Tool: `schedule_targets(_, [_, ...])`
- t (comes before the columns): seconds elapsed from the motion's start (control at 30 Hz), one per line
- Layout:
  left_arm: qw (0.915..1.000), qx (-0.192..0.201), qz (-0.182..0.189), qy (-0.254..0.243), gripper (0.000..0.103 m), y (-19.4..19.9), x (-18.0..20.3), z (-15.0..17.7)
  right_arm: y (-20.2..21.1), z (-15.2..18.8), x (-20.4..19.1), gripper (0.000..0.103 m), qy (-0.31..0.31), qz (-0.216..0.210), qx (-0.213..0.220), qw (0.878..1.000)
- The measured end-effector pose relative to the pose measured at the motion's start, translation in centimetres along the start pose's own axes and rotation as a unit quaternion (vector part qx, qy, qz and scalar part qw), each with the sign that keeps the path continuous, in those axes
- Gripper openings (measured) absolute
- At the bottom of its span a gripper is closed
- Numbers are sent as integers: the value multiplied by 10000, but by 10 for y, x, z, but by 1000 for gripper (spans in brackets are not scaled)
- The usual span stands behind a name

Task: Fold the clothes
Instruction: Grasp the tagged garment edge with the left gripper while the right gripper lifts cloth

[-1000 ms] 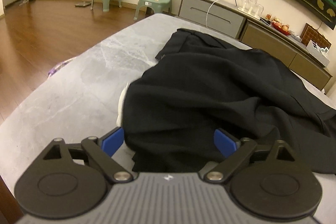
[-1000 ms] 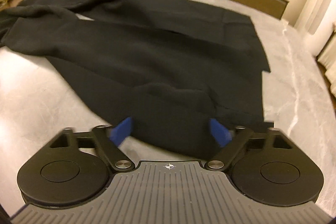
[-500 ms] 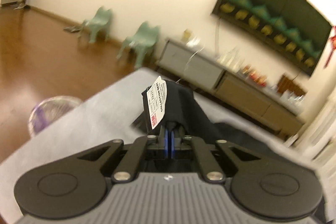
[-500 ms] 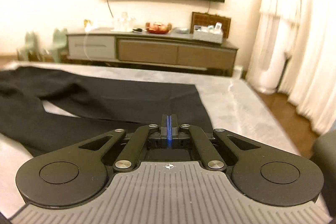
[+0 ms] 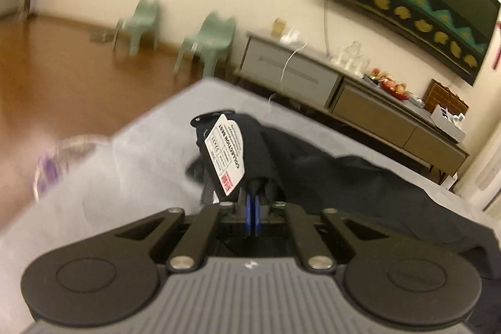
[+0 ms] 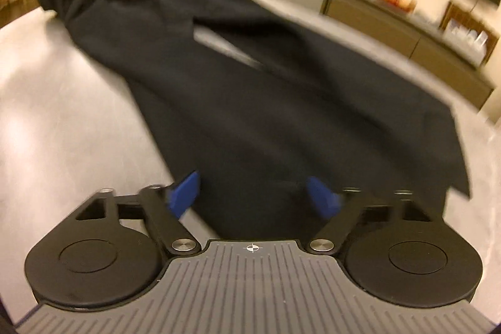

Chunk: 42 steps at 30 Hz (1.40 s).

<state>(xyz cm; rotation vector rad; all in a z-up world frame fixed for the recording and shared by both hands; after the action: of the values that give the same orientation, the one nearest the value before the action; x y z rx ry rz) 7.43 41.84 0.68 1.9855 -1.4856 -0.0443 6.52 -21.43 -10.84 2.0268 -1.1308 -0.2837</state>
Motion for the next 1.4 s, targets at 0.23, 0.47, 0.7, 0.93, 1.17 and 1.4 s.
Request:
schedule_targets(0.23, [9993, 315, 8, 182, 3, -10, -6, -23, 52, -30, 34, 0, -69, 537, 471, 9974])
schedule_targets(0.47, [9978, -449, -268, 410, 3, -33, -18, -10, 97, -18, 60, 0, -376, 470, 457, 9971])
schedule_targets(0.7, [9940, -856, -680, 84, 5, -18, -37, 11, 87, 56, 34, 15, 59, 27, -592, 9982])
schedule_targets(0.93, [9925, -935, -793, -27, 13, -12, -27, 16, 91, 38, 123, 85, -1960, 692, 148, 9781])
schedule_targets(1.17, [9920, -880, -656, -630, 19, -5, -2, 19, -1, 40, 136, 64, -2434, 1167, -657, 9606])
schedule_targets(1.4, [9918, -655, -853, -689, 59, 6, -10, 11, 11, 58, 156, 46, -2028, 2027, -762, 9550])
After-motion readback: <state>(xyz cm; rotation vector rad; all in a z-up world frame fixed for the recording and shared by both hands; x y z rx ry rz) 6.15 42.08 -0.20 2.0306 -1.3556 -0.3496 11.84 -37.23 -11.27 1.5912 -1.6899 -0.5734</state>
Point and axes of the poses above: each gripper's, at about its wrist camera, not at the fingertips, and y roughly against the way its jaws point, x to its right, z to its underside, the point moved 5 cm from there along -y, roughly the way its jaws point, and after that the axes turned 4 degrees about z, right-handed, at the moved point
